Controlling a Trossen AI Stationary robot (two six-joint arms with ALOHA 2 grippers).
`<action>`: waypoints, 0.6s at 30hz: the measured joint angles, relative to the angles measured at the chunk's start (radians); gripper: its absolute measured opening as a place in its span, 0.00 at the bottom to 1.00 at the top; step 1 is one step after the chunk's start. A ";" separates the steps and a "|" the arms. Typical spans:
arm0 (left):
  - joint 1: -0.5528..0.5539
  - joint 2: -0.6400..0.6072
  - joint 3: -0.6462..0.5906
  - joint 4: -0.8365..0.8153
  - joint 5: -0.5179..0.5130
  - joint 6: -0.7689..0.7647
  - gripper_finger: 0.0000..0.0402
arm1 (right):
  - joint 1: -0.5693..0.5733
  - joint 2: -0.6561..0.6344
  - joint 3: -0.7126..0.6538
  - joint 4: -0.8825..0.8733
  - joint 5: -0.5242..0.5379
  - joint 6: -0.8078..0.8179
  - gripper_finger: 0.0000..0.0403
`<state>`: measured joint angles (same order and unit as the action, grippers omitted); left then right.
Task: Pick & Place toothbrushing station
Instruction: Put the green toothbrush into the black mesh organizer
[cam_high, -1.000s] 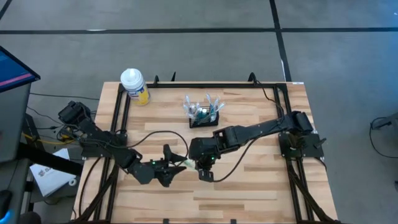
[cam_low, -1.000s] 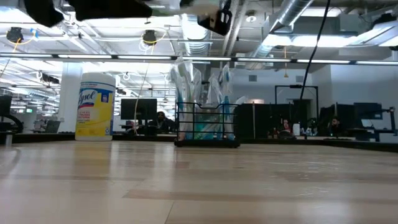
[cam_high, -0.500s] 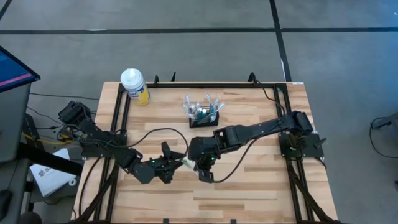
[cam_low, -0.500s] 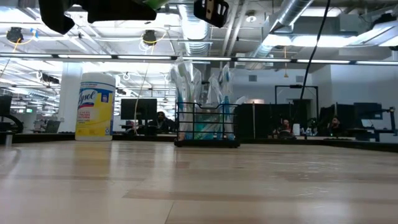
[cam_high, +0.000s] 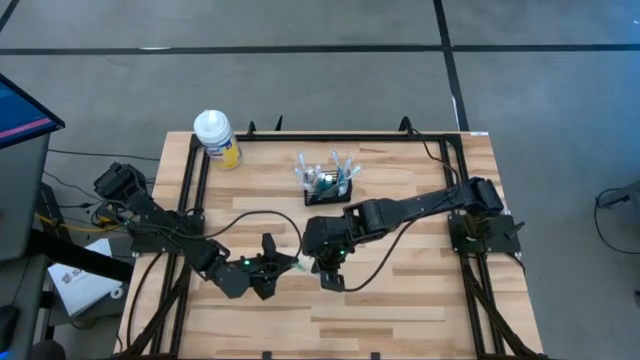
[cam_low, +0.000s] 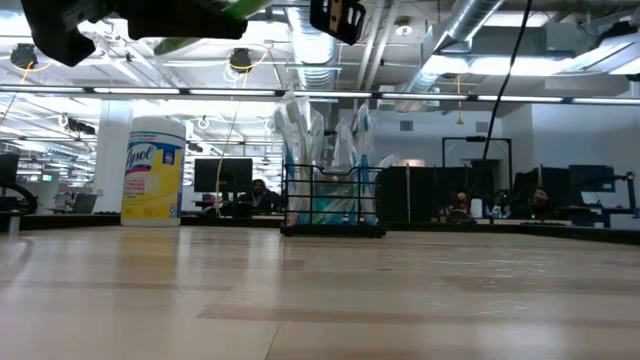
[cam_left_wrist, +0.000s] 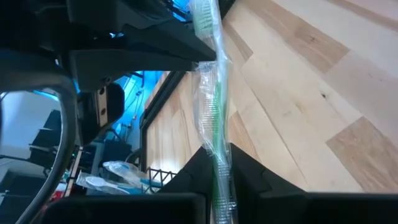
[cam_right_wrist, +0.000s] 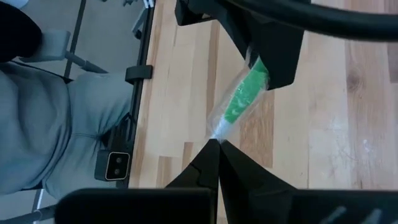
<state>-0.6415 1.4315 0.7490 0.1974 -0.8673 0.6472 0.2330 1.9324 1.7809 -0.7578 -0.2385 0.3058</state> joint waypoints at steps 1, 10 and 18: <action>0.000 0.000 0.000 -0.001 -0.001 0.000 0.04 | 0.000 0.000 0.000 0.000 0.000 -0.002 0.00; 0.001 -0.001 0.001 -0.003 -0.006 -0.006 0.04 | -0.005 0.003 0.034 -0.010 -0.067 -0.047 0.10; 0.001 -0.002 0.002 -0.010 -0.009 -0.035 0.04 | -0.014 0.003 0.128 -0.098 -0.073 -0.105 0.15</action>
<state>-0.6403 1.4300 0.7513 0.1879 -0.8761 0.6117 0.2194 1.9354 1.9085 -0.8553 -0.3119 0.2010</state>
